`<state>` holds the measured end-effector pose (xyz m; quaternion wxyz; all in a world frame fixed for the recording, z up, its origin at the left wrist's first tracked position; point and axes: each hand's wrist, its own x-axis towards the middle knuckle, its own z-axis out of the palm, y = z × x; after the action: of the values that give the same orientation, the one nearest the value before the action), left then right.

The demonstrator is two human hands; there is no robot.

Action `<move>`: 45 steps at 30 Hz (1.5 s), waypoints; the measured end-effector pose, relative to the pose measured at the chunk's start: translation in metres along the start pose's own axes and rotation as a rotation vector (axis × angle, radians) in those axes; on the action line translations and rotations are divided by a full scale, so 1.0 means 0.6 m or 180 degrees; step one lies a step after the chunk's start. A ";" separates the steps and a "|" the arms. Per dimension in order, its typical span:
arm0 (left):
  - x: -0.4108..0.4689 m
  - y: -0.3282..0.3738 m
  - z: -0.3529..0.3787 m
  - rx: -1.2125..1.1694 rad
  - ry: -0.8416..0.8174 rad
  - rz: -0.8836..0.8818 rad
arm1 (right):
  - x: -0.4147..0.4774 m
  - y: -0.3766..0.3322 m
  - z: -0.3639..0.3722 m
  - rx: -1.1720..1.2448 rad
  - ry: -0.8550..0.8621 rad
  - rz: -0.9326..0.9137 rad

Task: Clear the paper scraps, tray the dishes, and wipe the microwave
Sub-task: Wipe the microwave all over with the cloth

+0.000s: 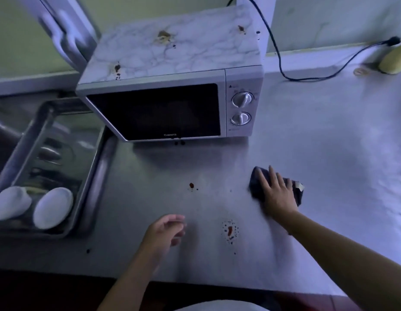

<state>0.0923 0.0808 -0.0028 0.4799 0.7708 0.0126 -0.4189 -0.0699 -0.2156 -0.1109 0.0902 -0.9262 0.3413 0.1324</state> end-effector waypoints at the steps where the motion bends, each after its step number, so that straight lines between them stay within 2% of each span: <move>1: -0.003 -0.003 0.010 -0.0026 0.0000 -0.0022 | 0.004 0.012 -0.010 0.0174 0.0080 -0.0057; 4: -0.013 -0.009 0.041 0.0025 -0.0091 -0.0027 | 0.006 0.045 -0.045 0.0688 0.0366 -0.0093; 8: -0.033 -0.012 0.071 0.0046 -0.0227 0.0053 | 0.009 0.075 -0.072 0.0741 0.0536 -0.0302; 14: -0.061 -0.026 0.078 -0.0112 0.0019 0.0026 | 0.012 0.065 -0.069 0.0305 0.0187 -0.0663; 18: -0.090 -0.058 0.079 -0.0225 0.0233 -0.0195 | 0.013 0.033 -0.039 0.0154 -0.0211 -0.0989; 21: -0.117 -0.080 0.067 -0.0310 0.0392 -0.0384 | 0.017 0.028 -0.031 0.0475 -0.0183 -0.0848; 26: -0.141 -0.097 0.017 -0.0414 0.0495 -0.0351 | 0.019 0.024 -0.018 0.0197 -0.0226 0.0010; 30: -0.144 -0.113 -0.029 -0.0489 0.0402 -0.0255 | -0.008 -0.032 0.007 0.0184 -0.0331 0.0131; 39: -0.141 -0.190 -0.149 -0.0423 0.0121 -0.0227 | -0.157 -0.244 0.095 -0.0006 -0.0166 -0.0465; 45: -0.156 -0.237 -0.208 -0.0401 0.0047 -0.0130 | -0.275 -0.310 0.141 -0.0196 -0.0047 -0.0579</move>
<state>0.0506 0.2870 -0.0211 0.5187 0.7418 0.0581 -0.4212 -0.0838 0.0461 -0.1260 0.0759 -0.9547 0.2509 0.1410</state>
